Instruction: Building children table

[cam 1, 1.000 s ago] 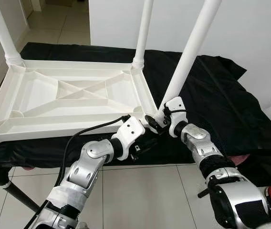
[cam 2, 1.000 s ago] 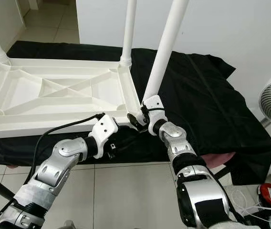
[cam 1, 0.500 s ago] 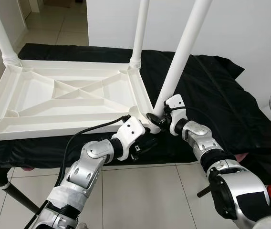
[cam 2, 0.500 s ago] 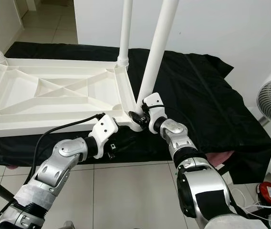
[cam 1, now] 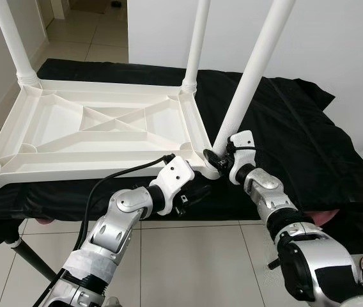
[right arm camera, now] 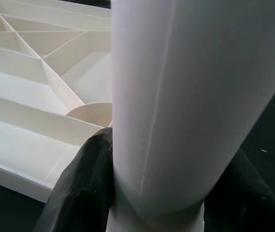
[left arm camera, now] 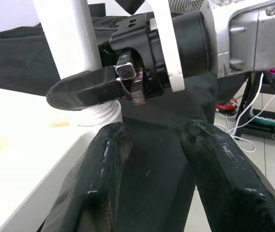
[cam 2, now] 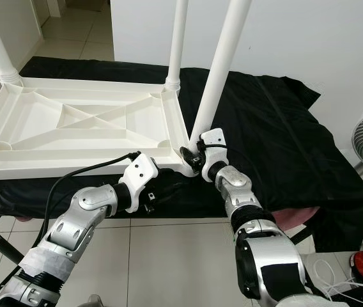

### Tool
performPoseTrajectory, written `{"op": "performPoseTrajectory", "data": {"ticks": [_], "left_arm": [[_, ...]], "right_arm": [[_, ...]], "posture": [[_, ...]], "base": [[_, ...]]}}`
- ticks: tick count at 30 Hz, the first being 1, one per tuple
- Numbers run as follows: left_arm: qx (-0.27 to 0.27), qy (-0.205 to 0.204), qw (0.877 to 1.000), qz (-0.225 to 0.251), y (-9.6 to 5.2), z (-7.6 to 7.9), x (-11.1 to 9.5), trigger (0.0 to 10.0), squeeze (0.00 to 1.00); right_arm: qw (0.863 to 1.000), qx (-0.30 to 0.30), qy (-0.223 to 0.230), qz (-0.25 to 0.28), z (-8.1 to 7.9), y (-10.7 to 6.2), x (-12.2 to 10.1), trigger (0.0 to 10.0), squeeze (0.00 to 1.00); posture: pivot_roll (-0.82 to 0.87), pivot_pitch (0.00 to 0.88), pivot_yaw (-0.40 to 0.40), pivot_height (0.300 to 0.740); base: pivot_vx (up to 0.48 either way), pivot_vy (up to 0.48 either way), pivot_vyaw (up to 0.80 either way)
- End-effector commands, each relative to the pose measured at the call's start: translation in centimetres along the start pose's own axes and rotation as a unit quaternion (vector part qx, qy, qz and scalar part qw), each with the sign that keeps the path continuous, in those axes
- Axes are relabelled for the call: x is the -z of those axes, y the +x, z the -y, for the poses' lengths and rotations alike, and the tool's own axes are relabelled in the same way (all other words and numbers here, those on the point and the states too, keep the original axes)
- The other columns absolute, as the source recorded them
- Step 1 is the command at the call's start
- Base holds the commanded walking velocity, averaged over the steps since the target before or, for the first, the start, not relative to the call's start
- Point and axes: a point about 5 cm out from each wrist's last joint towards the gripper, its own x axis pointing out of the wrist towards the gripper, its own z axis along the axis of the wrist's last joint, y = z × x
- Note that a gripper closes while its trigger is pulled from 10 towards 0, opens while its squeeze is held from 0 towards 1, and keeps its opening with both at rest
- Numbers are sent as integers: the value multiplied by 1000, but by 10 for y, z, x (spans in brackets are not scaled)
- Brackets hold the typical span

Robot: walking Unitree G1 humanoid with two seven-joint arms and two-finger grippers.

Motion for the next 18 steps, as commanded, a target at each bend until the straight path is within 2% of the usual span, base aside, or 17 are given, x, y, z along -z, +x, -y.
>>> {"op": "performPoseTrajectory", "data": {"ticks": [1, 10, 12, 18], "left_arm": [[-35, -11, 999, 1, -1, -5, 0, 10000, 0], [-49, -18, 999, 2, -4, -10, 0, 10000, 0], [-53, -17, 998, 0, -5, -10, 1, 10000, 0], [-63, -15, 998, 1, -6, -14, 1, 10000, 0]], "right_arm": [[998, 68, 20, 5, 3, -4, 5, 0, 0], [988, 151, 28, 27, -10, -5, 1, 0, 0], [978, 208, 22, 24, -19, -7, 2, 0, 0], [971, 234, 40, 23, -34, -9, 4, 0, 0]], "posture": [[43, 16, -91, 740], [49, 15, -97, 740], [53, 10, -102, 740], [59, 3, -104, 740]], "base": [[0, 0, 0], [0, 0, 0], [0, 0, 0], [0, 0, 0]]}}
